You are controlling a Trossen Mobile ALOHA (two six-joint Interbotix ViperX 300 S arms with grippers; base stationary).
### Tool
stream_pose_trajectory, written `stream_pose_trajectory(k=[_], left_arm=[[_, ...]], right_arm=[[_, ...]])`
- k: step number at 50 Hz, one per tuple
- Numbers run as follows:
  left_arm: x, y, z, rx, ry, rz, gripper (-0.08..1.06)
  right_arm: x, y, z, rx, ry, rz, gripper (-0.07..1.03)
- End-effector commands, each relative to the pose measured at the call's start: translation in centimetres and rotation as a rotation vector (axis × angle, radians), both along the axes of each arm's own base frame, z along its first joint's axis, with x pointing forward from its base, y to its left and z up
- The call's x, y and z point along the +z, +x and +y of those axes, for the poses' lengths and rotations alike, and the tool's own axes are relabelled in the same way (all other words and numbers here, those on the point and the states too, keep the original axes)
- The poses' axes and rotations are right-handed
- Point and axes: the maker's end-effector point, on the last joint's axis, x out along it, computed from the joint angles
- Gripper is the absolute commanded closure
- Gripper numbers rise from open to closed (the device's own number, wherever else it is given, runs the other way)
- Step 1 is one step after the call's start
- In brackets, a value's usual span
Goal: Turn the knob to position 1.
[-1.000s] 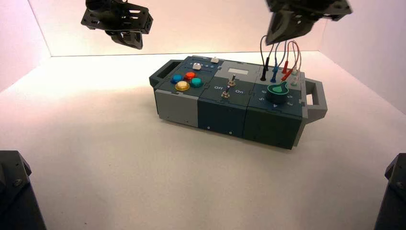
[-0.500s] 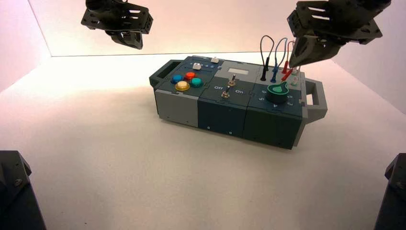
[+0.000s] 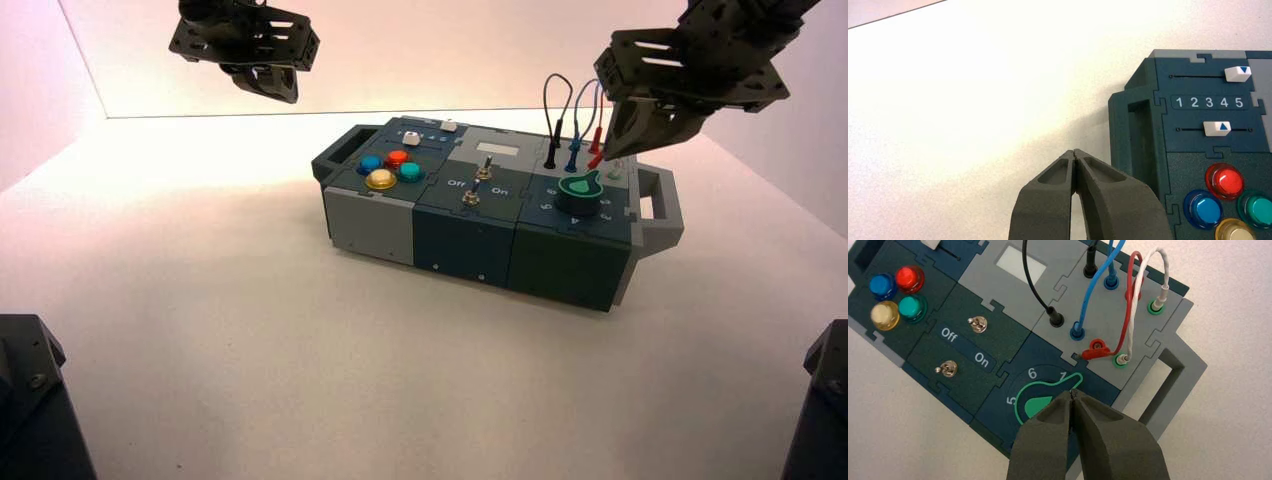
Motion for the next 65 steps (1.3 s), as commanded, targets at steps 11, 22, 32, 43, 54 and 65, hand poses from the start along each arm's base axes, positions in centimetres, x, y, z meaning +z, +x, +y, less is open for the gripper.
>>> stream_pose_trajectory(k=[11,22,32,43,54,65], left_arm=[[1.5,0.9,-0.4,-0.004,-0.012,-0.043,1.00],[1.5,0.9,-0.4,-0.004,-0.011,-0.042,1.00],[1.4,0.9,-0.4,-0.004,-0.010,-0.039,1.00],[1.4,0.9,-0.4,-0.004,-0.011,-0.040,1.00],[1.5,0.9,-0.4,-0.004,-0.011,-0.042,1.00],[1.6,1.0,-0.4,-0.005,-0.013,-0.047,1.00]], right_arm=[[-0.9,1.6,0.3,-0.012,-0.008,0.006,0.99],[-1.0,2.0,0.4,-0.011,-0.010,0.009,0.99],[-0.9,2.1,0.5,-0.011,-0.009,0.007,0.99],[-0.6,2.2,0.5,-0.009,-0.007,-0.007,0.99],[1.9,2.7,0.8,-0.007,0.021,-0.075,0.99],[4.4,3.3,1.1,-0.003,0.047,-0.130,0.99]])
